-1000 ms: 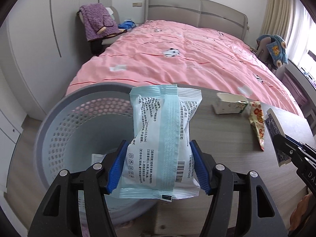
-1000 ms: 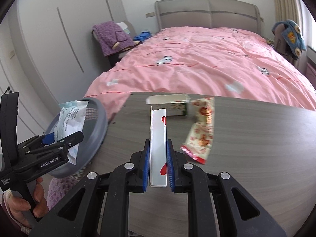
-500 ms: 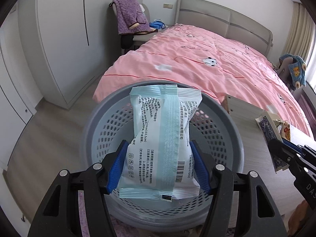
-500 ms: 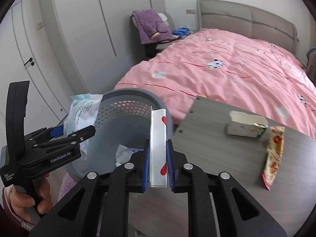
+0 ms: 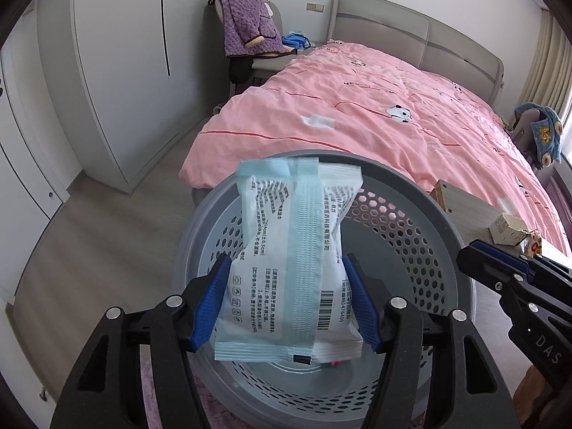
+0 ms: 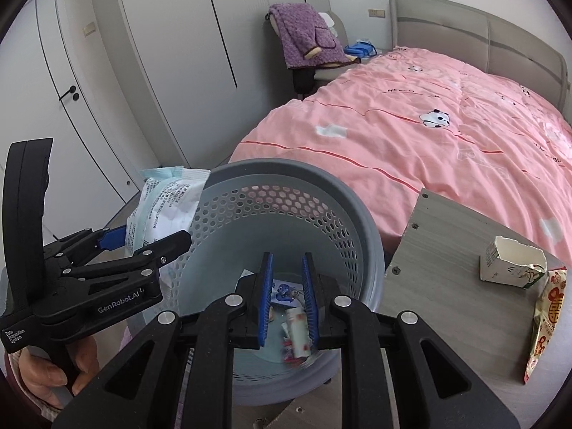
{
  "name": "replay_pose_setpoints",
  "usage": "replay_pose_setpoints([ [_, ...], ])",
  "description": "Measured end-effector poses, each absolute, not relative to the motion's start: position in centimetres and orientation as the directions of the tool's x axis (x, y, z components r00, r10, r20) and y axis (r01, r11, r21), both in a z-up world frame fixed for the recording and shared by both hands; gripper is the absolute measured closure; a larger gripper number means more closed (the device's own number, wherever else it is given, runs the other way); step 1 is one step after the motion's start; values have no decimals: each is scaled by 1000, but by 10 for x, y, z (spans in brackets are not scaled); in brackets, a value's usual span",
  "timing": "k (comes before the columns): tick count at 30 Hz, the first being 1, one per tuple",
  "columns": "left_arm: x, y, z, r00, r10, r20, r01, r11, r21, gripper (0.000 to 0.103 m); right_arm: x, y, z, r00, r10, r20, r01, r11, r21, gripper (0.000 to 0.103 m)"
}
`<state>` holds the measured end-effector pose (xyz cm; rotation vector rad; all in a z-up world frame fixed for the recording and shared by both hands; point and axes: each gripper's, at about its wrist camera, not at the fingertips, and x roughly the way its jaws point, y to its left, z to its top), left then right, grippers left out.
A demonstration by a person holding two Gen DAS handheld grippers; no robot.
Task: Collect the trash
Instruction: 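Carry packet and paper strip over the basket and release both into it, then withdraw both open grippers from the basket toward the table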
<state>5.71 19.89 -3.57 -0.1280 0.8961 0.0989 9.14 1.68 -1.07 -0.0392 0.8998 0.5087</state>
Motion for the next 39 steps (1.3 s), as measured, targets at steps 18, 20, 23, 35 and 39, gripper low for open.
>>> replay_pose_setpoints([
  [18,54,192,-35,616,64,-785,-153,987,-40,33,81,1,-6,535,397,-745,-411,894,181,62],
  [20,51,191,-34,620,65,-782,-152,988,-39,33,78,-1,-6,535,397,-746,-411,894,181,55],
  [23,47,189,-31,626,70,-777,-151,988,-33,32,74,-4,-6,536,399,-744,-412,893,182,53],
  [35,34,183,-22,640,73,-765,-148,989,-30,28,61,-20,5,577,380,-723,-379,909,175,31],
  [39,32,180,-19,645,67,-761,-142,989,-33,28,58,-26,8,584,381,-717,-369,911,183,27],
])
